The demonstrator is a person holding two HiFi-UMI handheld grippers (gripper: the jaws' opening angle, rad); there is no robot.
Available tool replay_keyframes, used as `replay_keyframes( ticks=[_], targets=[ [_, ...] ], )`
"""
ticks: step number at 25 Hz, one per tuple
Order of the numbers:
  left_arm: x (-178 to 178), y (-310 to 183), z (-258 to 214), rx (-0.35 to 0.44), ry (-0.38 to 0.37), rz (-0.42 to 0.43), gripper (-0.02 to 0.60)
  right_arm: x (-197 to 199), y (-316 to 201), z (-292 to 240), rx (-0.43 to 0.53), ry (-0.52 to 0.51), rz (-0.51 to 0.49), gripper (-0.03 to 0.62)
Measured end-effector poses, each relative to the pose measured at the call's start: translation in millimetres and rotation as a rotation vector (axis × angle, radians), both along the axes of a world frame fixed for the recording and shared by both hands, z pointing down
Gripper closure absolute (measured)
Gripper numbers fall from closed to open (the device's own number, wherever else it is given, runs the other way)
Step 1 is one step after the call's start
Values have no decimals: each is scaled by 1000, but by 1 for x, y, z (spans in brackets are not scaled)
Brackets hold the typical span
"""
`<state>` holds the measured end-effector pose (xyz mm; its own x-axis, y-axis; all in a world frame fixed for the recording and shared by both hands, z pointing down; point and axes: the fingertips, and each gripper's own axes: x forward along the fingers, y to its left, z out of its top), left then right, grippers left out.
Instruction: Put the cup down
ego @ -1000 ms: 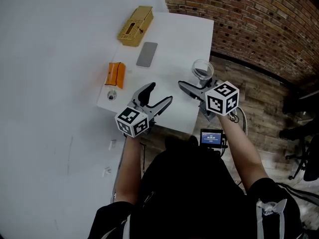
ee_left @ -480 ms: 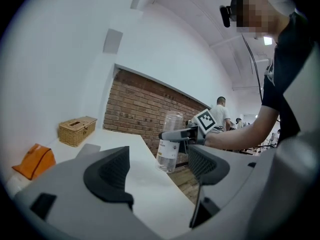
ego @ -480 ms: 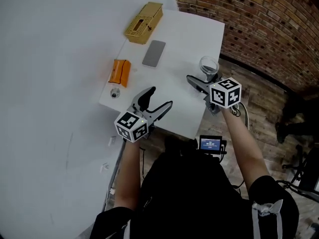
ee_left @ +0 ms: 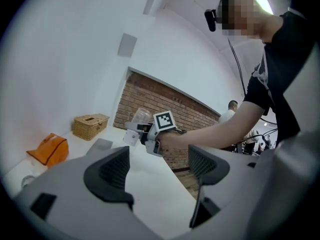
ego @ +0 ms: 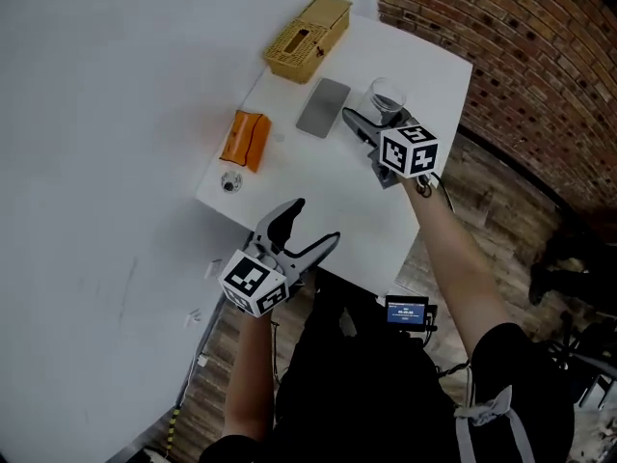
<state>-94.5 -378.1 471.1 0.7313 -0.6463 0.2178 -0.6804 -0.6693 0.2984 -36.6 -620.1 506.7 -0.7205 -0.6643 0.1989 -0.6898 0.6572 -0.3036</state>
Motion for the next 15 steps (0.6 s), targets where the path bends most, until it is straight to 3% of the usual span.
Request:
replay_keyframes(
  ticks=[7,15],
  targets=[
    [-34,7,16,-31,16,-57,209,-90,-30,12,95,79,-105,253],
    [-51,3,29,-50,30,-86,209,-124,-45,35,169,180,-144,253]
  ],
)
